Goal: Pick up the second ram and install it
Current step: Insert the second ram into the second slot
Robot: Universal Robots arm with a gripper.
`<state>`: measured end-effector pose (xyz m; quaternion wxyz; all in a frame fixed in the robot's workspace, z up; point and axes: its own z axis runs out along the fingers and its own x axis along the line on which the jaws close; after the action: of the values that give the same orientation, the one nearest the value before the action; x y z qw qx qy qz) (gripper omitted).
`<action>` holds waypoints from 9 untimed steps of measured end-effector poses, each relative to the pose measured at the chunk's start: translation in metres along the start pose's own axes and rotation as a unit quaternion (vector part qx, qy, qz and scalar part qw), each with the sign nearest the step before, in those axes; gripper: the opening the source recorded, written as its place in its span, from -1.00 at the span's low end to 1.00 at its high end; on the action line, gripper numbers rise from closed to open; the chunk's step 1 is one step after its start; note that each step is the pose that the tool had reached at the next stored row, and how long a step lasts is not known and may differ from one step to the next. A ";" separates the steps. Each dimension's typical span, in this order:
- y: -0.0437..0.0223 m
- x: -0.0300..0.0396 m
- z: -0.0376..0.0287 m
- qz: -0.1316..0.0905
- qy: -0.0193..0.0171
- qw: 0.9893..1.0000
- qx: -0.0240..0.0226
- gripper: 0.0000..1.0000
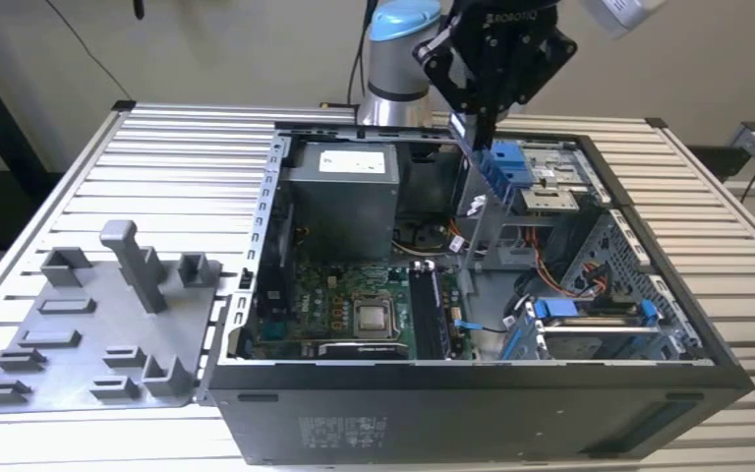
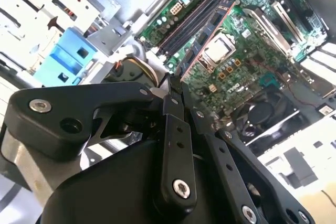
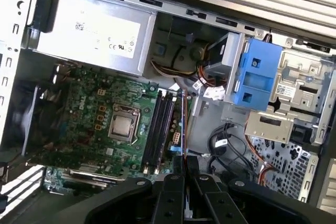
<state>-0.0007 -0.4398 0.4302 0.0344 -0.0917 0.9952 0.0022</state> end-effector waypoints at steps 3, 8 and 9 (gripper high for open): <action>0.0000 0.0000 0.0001 0.015 0.000 1.000 0.001 -0.73; -0.0002 0.0001 0.0002 0.038 0.003 0.999 0.002 -0.73; -0.0002 0.0001 0.0003 0.041 0.005 0.999 0.002 -0.73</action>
<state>-0.0007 -0.4400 0.4299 0.0296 -0.0507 0.9983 0.0010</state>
